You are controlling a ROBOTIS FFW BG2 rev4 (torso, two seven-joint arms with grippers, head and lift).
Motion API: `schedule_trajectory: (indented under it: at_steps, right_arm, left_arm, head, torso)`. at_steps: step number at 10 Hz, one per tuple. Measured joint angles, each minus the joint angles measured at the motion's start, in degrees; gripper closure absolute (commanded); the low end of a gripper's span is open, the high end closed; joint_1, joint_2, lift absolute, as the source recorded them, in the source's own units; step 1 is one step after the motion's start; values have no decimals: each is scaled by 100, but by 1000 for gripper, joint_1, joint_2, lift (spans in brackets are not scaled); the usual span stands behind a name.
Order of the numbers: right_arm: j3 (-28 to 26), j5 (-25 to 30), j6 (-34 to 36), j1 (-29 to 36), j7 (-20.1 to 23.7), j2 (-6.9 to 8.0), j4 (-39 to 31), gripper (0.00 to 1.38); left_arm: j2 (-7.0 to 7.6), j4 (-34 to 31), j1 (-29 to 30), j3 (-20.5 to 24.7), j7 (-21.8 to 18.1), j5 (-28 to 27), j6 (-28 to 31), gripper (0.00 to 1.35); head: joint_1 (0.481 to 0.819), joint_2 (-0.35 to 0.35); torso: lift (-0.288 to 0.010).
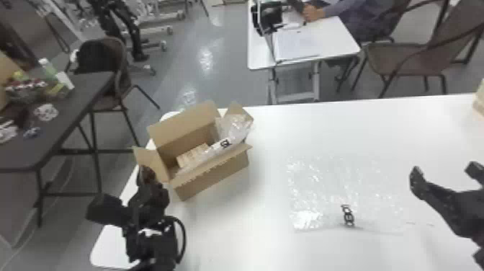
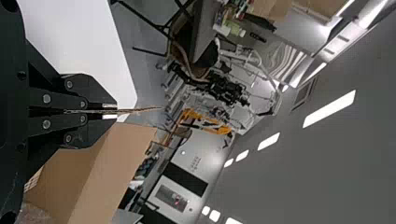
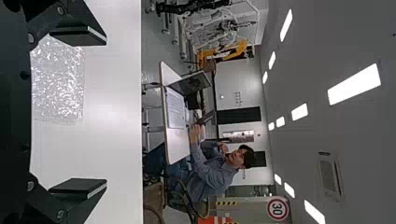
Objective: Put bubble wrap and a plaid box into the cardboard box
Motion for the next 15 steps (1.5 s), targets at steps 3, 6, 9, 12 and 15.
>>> schedule_trajectory:
  at_steps: [3,6,9,12,15]
  right_arm:
    - [0,-3,58,-11,15,4,6,214]
    - [8,-3,125,-31,60,4,11,214]
    - [9,2,203,-84,170,3,37,214]
    - [9,10,267,-110,228,1,44,214]
    - [9,30,302,-116,249,0,42,214]
  left_arm:
    - [5,138,183,-789,1941,-254,-1408,1219]
    - [102,527,110,-1359,3195,-854,-2649,1219]
    - [105,834,-72,-1437,3358,-941,-3125,1161]
    - [235,918,-100,-1484,3364,-936,-3304,58]
    - [229,960,-88,-1331,3570,-1317,-3412,47]
  head:
    - [695,300]
    - [695,298]
    - [695,304]
    - [695,311]
    - [695,323]
  torso:
    - [-107]
    - [-107]
    - [-107]
    - [-107]
    - [-107]
